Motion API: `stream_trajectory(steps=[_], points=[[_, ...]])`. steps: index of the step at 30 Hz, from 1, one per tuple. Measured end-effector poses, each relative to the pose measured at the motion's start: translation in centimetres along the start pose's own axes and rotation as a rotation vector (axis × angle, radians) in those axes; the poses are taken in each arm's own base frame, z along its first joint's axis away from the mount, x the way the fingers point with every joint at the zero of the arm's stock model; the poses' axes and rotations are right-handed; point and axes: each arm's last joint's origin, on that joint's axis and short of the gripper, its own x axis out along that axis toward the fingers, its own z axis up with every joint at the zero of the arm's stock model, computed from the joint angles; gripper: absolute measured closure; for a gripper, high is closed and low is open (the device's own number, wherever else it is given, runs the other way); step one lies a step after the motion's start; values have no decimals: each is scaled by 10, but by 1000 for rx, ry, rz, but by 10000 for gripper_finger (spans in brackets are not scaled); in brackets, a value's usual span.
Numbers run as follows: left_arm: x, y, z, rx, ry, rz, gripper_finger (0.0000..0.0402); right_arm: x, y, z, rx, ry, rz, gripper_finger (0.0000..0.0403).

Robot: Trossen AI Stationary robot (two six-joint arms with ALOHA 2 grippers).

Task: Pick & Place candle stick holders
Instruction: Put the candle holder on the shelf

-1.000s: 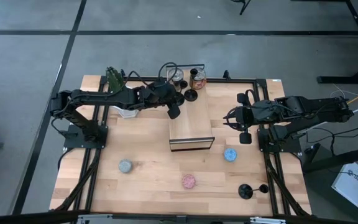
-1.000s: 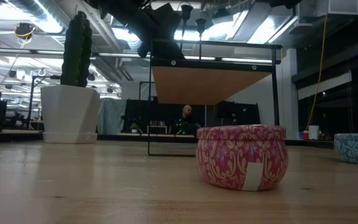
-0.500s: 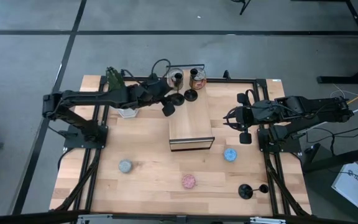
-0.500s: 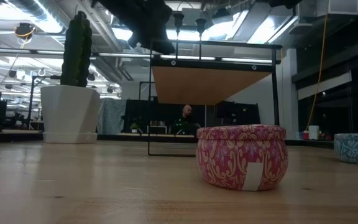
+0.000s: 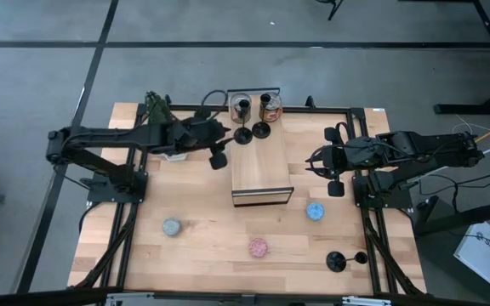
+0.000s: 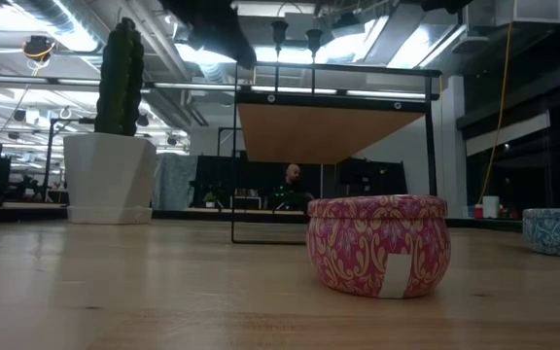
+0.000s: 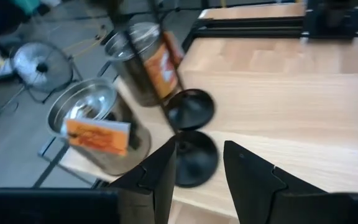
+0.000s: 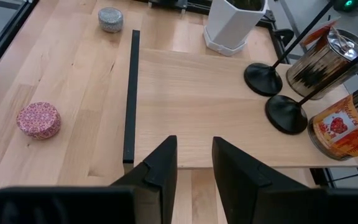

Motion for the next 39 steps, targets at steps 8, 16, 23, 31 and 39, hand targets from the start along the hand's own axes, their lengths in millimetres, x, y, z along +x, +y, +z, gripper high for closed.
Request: stream_trajectory(steps=[8, 16, 23, 31, 39], points=[[-11, -21, -17, 91, -107, -44, 272, 0, 0, 0, 0, 0, 0, 300], [-41, -28, -44, 147, -352, -221, 276, 0, 0, 0, 0, 0, 0, 300], [-61, -24, -68, 144, -478, -411, 276, 0, 0, 0, 0, 0, 0, 300], [-67, -19, -86, 134, -485, -404, 277, 0, 0, 0, 0, 0, 0, 300], [-64, -21, -94, 126, -395, -416, 276, 0, 0, 0, 0, 0, 0, 300]])
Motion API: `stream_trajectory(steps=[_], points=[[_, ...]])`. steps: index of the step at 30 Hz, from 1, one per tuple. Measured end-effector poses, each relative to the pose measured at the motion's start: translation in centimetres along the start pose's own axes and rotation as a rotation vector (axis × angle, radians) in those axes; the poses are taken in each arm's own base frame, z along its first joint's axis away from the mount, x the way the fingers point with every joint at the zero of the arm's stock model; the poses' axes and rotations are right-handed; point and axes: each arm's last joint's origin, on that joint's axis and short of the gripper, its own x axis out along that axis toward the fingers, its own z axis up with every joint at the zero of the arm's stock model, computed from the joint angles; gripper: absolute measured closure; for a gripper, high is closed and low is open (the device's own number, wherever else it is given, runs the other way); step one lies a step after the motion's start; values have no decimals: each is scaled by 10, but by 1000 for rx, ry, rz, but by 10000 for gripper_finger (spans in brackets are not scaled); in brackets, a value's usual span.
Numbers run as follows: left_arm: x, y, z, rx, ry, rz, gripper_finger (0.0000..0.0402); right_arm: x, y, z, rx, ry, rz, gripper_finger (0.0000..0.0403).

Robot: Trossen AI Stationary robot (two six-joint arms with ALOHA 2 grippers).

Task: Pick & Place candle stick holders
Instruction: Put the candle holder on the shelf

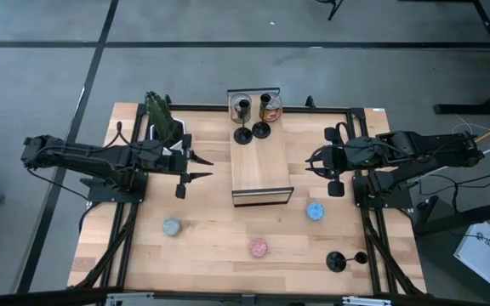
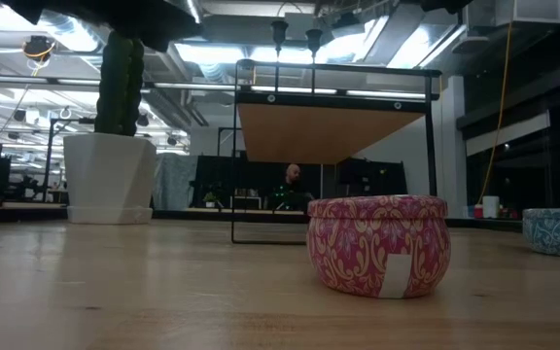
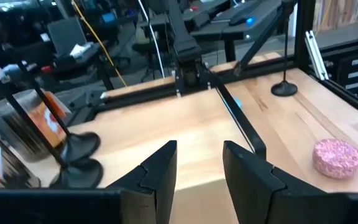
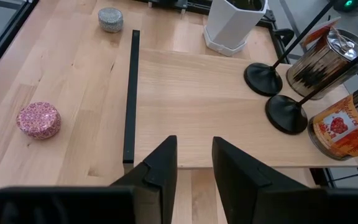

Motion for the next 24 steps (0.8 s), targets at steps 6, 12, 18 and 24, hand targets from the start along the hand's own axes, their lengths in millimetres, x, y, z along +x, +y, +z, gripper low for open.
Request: stream_trajectory(steps=[6, 12, 18, 24], points=[[0, 0, 0, 0, 4, -1, 276, 0, 0, 0, 20, -3, 15, 300], [0, 0, 0, -17, 4, -1, 276, -1, 7, -1, 194, 26, 234, 300], [0, 0, 0, -17, 4, -1, 276, -5, 16, -8, 430, 190, 532, 300], [0, 0, 0, -17, 4, -1, 275, -15, 28, -24, 615, 482, 670, 300]])
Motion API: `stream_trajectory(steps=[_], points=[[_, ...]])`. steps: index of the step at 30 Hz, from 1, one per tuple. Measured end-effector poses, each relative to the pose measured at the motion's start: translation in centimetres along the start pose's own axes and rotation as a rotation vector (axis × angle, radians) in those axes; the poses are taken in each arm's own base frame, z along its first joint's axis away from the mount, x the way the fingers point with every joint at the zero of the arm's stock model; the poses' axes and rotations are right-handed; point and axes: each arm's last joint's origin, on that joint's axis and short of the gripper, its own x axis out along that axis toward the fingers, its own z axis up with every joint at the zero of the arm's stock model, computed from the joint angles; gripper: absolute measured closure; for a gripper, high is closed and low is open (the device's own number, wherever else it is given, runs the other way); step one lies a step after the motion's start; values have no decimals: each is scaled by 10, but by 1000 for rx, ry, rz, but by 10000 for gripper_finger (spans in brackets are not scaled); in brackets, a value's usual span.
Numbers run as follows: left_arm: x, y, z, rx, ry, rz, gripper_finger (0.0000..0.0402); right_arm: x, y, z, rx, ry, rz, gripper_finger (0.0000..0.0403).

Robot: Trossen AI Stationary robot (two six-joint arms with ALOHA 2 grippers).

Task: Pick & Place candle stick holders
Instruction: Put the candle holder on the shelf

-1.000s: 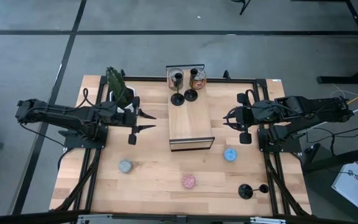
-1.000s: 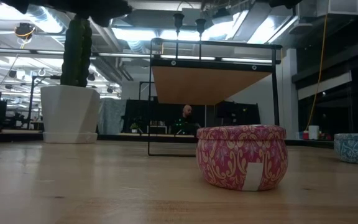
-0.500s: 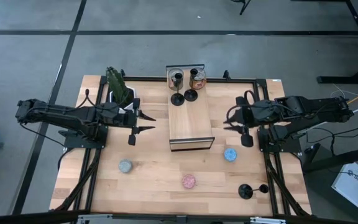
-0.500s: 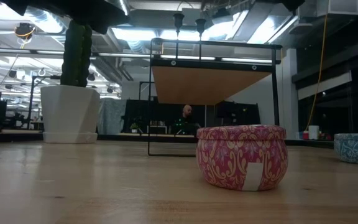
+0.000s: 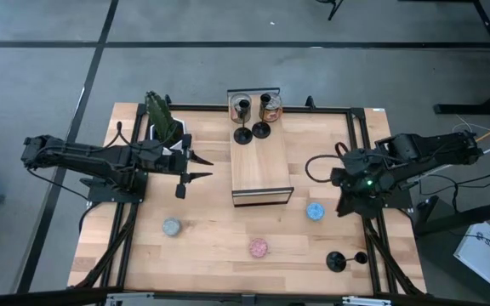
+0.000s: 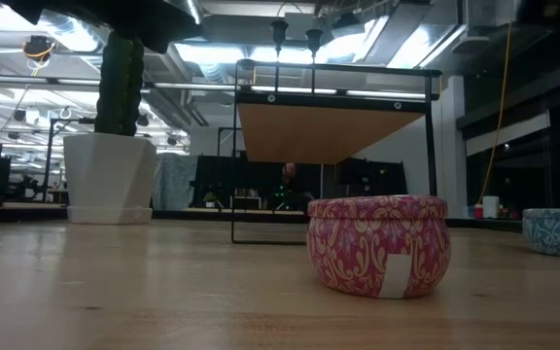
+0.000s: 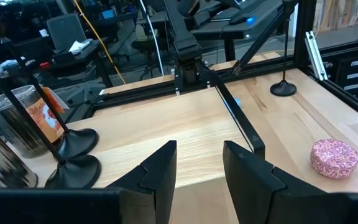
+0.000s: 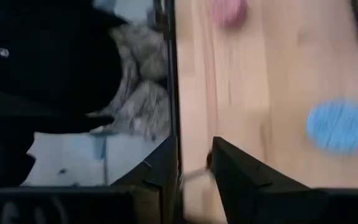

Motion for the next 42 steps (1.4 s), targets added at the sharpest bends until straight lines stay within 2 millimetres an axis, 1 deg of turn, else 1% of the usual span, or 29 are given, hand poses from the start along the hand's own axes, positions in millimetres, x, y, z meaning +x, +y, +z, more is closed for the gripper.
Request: stream_trajectory(steps=[3, 6, 10, 17, 24, 30, 38, 42], points=[[0, 0, 0, 0, 0, 0, 277, 0, 1, -9, 87, 57, -13, 300], [0, 0, 0, 0, 0, 0, 275, -2, 7, -18, 106, 86, 7, 300], [0, 0, 0, 0, 0, 0, 274, -6, 15, -32, 81, 100, 32, 300], [0, 0, 0, 0, 0, 0, 277, -14, 25, -56, 13, 32, -14, 300], [0, 0, 0, 0, 0, 0, 276, -12, 37, -75, -48, 68, 0, 300], [0, 0, 0, 0, 0, 0, 278, -7, 53, -87, -85, 76, 60, 300], [0, 0, 0, 0, 0, 0, 279, 9, 67, -108, -121, 195, 40, 300], [0, 0, 0, 0, 0, 0, 279, 21, 74, -117, -169, 210, -3, 300]])
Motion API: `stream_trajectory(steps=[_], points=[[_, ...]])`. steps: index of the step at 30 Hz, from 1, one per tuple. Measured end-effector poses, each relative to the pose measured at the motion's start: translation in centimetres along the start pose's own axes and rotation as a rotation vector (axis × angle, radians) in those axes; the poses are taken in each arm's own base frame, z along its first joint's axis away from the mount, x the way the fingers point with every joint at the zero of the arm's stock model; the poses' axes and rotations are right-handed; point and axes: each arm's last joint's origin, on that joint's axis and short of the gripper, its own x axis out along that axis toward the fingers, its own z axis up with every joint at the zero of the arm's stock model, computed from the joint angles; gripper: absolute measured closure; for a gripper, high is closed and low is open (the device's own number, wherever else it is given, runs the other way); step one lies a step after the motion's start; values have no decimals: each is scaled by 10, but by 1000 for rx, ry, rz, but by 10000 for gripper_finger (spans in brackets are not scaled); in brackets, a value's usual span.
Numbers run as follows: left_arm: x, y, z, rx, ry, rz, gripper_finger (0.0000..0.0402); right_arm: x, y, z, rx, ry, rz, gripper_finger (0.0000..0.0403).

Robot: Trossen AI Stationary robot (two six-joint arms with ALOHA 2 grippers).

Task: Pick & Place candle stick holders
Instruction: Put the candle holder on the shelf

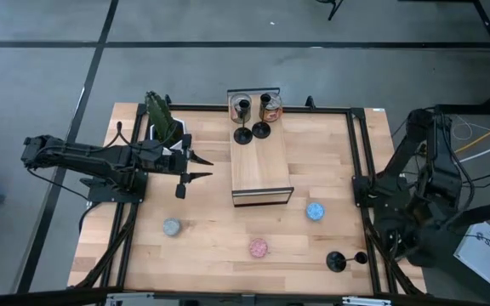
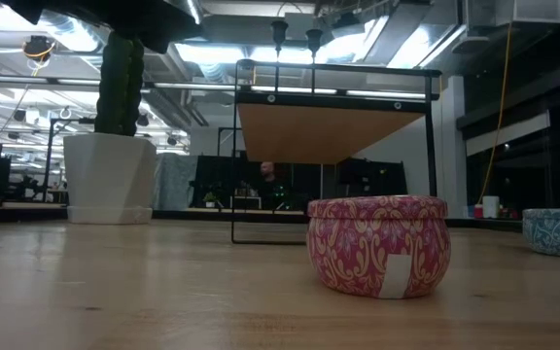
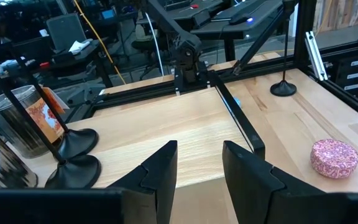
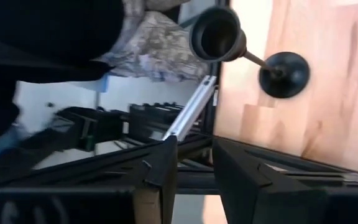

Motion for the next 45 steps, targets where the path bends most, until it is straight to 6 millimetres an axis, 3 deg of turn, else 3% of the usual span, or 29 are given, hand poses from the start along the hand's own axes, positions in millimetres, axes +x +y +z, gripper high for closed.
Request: stream_trajectory(steps=[12, 22, 26, 31, 36, 45], points=[[0, 0, 0, 0, 0, 0, 277, 45, 9, -11, -76, 88, -232, 300], [0, 0, 0, 0, 0, 0, 277, 75, 10, -9, -70, 105, -360, 298], [0, 0, 0, 0, 0, 0, 278, 79, 10, -9, -43, 105, -377, 279], [0, 0, 0, 0, 0, 0, 279, 79, 10, -8, -51, 82, -386, 227], [0, 0, 0, 0, 0, 0, 277, 79, 9, -5, -110, -13, -420, 188], [0, 0, 0, 0, 0, 0, 277, 78, 13, -8, -267, -137, -454, 178]])
